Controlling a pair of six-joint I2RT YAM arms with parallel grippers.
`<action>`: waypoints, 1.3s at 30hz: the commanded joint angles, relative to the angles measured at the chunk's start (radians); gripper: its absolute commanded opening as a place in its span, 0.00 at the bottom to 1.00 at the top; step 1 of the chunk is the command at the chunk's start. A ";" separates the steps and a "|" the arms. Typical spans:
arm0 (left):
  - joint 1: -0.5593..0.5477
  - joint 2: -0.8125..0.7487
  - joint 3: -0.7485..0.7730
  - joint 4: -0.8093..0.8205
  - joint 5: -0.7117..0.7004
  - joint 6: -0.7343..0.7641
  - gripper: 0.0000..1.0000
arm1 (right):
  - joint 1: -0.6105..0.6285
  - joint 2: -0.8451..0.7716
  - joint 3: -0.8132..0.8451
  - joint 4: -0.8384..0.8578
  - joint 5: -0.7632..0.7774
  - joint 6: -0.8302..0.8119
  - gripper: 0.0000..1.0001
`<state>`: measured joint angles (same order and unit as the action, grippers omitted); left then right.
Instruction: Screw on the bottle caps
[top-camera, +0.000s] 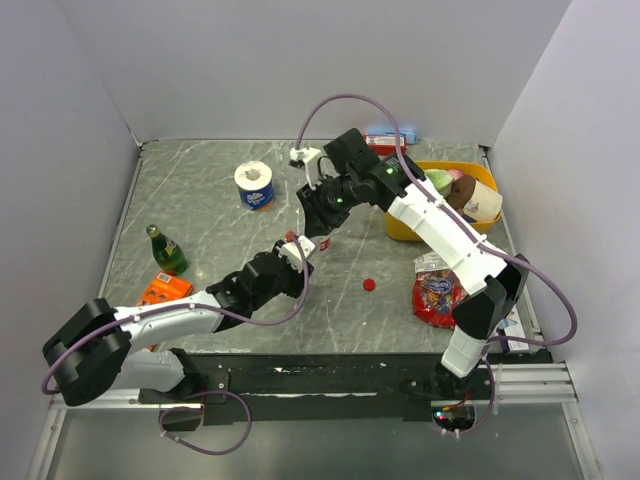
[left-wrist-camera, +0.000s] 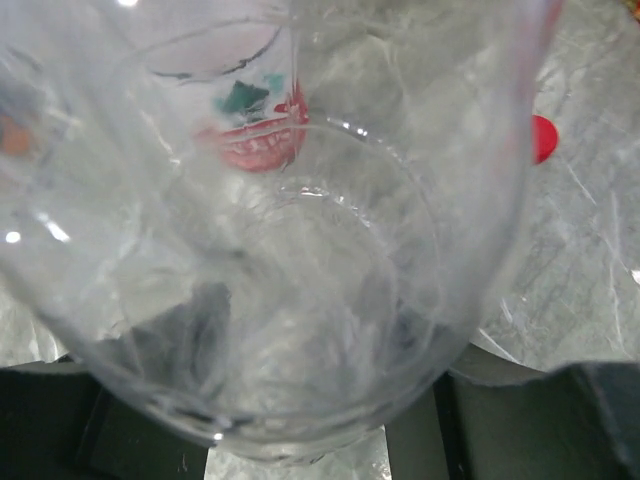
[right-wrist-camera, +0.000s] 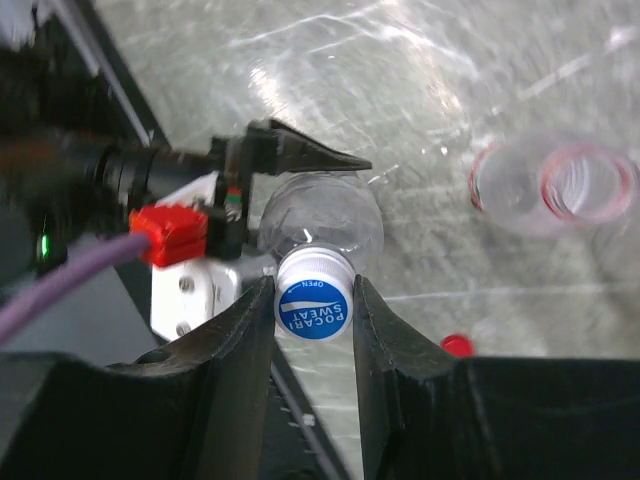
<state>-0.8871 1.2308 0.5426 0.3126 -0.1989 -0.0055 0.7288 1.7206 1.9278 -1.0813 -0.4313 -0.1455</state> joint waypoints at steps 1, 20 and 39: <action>0.008 0.002 0.129 0.148 -0.172 -0.157 0.01 | 0.035 0.033 -0.007 -0.091 0.020 0.282 0.00; 0.126 -0.195 -0.036 0.049 0.523 0.051 0.01 | -0.210 -0.295 -0.143 0.302 -0.560 -0.314 0.64; 0.215 -0.042 0.204 -0.449 1.010 0.664 0.01 | 0.050 -0.256 -0.115 -0.233 -0.379 -1.198 0.63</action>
<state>-0.6746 1.2060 0.7116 -0.1184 0.7372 0.5751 0.7715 1.4403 1.7760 -1.1915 -0.8516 -1.1984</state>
